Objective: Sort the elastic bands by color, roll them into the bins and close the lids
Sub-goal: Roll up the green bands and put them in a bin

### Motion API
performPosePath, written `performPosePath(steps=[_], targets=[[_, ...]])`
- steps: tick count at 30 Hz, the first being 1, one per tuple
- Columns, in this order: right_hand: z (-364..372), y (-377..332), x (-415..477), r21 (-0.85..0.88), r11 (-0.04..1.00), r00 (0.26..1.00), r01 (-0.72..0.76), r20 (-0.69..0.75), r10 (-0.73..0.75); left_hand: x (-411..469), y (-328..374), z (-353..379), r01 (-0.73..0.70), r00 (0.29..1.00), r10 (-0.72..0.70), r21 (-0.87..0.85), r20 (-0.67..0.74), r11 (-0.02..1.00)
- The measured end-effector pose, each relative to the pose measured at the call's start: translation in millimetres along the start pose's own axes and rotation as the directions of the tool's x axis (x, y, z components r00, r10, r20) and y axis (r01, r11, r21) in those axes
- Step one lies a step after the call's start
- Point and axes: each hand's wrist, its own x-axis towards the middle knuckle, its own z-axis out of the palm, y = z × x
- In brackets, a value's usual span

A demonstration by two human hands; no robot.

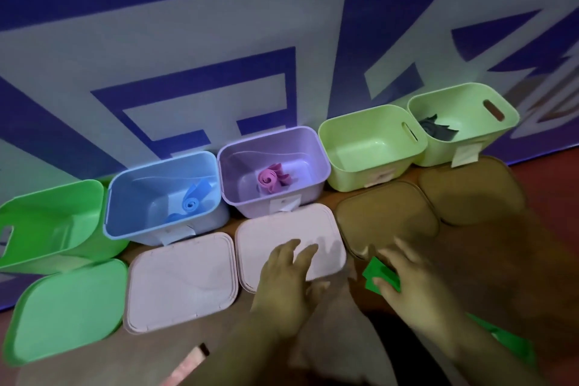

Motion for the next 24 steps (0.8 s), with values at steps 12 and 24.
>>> performPosePath(steps=[12, 24], targets=[[2.0, 78.2, -10.2, 0.037, 0.999, 0.977, -0.023, 0.212, 0.015, 19.3, 58.5, 95.1, 0.07, 0.98, -0.052, -0.09, 0.191, 0.993], [32.3, 99.0, 27.5, 0.215, 0.953, 0.936, 0.215, 0.232, -0.264, 59.7, 63.8, 113.8, 0.002, 0.987, 0.021, -0.145, 0.16, 0.989]])
